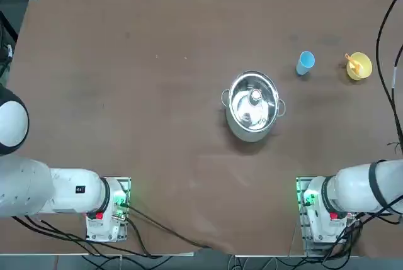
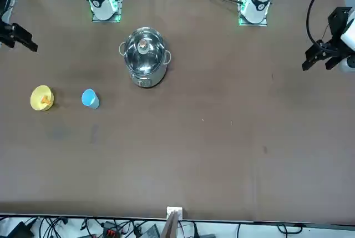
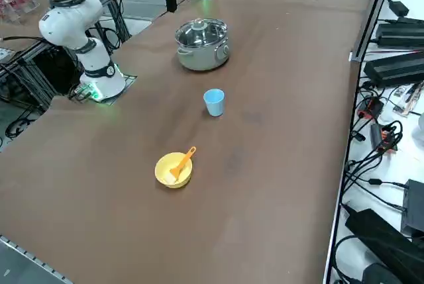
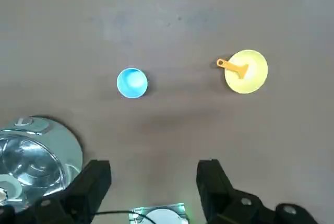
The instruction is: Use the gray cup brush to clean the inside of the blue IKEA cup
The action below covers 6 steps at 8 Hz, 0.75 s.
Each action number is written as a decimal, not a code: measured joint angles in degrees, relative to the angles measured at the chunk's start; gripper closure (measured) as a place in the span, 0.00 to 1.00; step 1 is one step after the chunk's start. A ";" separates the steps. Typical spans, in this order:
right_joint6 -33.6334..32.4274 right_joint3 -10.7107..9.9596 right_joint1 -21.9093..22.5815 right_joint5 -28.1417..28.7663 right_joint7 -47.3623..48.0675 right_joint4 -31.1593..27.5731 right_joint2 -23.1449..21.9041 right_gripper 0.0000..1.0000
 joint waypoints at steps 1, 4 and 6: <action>0.00 -0.11 -0.21 -1.25 0.17 -0.02 1.07 0.00; 3.09 -0.38 -1.67 -10.72 1.31 -1.83 6.81 0.00; 10.94 -0.36 -1.81 -18.86 9.70 -7.06 11.40 0.02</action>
